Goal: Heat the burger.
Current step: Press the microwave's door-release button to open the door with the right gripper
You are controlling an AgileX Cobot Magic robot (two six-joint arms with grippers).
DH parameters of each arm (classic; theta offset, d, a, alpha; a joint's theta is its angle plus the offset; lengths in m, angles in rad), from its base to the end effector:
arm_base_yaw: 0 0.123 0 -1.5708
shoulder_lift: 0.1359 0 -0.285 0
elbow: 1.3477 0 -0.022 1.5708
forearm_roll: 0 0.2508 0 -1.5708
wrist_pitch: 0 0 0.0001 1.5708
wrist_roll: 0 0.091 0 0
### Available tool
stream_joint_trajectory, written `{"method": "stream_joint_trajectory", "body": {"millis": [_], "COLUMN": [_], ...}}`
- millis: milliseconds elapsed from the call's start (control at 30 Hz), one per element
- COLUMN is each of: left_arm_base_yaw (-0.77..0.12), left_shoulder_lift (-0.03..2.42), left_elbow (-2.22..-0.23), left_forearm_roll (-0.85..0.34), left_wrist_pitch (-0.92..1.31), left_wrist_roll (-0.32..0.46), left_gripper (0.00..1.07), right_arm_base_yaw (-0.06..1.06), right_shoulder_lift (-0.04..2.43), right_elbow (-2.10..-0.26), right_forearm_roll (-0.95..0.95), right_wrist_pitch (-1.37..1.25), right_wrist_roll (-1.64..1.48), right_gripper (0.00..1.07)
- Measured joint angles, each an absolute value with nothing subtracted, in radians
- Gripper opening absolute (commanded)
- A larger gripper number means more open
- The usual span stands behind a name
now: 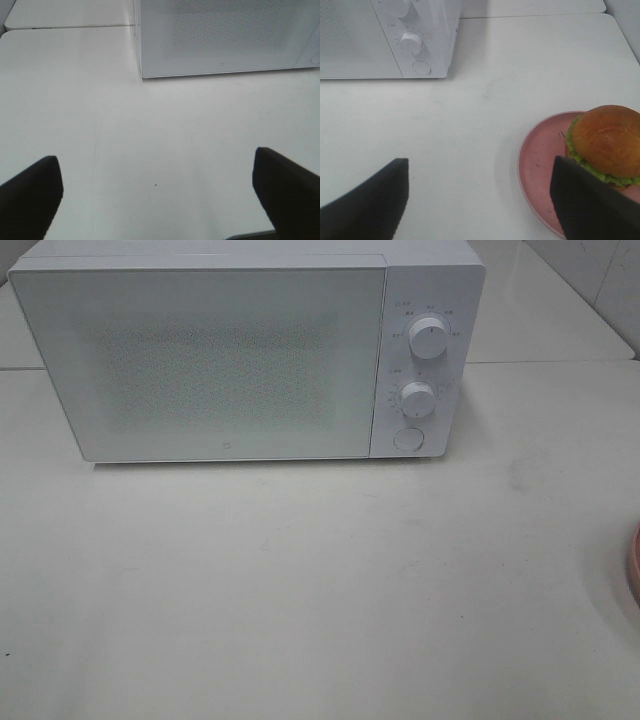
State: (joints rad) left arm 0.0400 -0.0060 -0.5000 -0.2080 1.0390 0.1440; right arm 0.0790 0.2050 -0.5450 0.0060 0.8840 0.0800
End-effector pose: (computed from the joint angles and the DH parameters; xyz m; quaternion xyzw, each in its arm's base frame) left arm -0.0052 -0.0164 0.2804 0.0469 0.8401 -0.0546 0.5377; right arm 0.0320 0.0030 0.3020 0.0008 0.8488 0.0449 0.5267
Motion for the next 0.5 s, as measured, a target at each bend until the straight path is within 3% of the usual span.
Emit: {"method": "stream_joint_trajectory", "body": {"millis": [500], "left_arm_base_yaw": [0.040], "left_shoulder_lift": [-0.006], "left_elbow": [-0.500], "left_forearm_roll": [-0.208], "left_wrist_pitch": [1.039], "left_wrist_roll": [0.144], "left_gripper": [0.98], "right_arm_base_yaw": [0.079], "right_shoulder_lift": [0.371], "right_elbow": [-0.474], "right_forearm_roll": [0.006], "right_wrist_pitch": [0.633], "right_wrist_roll": [0.082], "right_gripper": [0.75]}}
